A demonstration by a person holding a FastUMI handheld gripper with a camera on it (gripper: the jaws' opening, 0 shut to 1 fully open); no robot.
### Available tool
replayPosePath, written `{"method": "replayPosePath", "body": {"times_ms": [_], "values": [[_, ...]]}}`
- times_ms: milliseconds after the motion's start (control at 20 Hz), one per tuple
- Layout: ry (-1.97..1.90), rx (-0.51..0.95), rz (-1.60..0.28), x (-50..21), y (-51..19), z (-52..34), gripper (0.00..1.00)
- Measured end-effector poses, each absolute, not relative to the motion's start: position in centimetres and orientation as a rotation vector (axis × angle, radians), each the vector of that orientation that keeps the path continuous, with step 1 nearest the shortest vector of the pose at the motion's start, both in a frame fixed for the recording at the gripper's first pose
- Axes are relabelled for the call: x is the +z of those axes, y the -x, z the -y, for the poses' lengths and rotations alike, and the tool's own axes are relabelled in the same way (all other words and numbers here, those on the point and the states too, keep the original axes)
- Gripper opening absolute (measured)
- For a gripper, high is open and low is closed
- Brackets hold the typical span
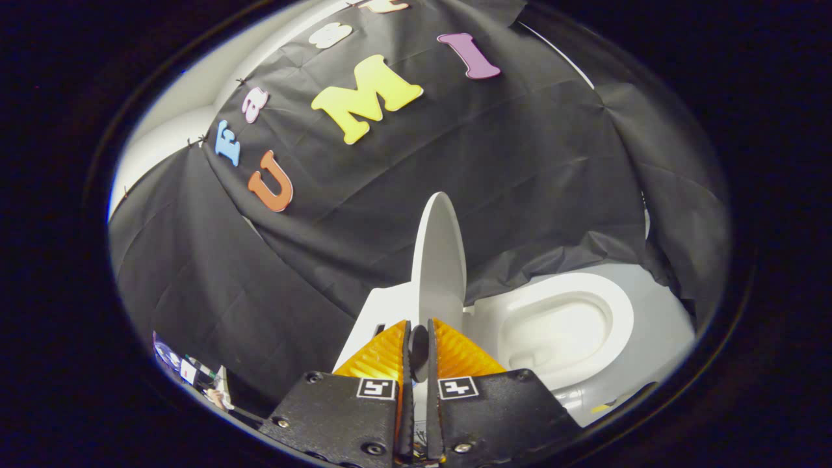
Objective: Open the toilet lid.
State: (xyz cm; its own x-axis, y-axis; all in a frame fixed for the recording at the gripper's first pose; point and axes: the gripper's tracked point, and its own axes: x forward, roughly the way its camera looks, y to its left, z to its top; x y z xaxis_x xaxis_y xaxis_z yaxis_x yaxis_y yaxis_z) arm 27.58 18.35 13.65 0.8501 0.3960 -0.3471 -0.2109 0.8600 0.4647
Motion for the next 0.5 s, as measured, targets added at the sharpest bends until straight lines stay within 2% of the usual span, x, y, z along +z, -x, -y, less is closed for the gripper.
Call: {"method": "replayPosePath", "body": {"times_ms": [500], "values": [[-0.326,0.358,-0.439,14.5,-27.4,-24.2,0.11]]}}
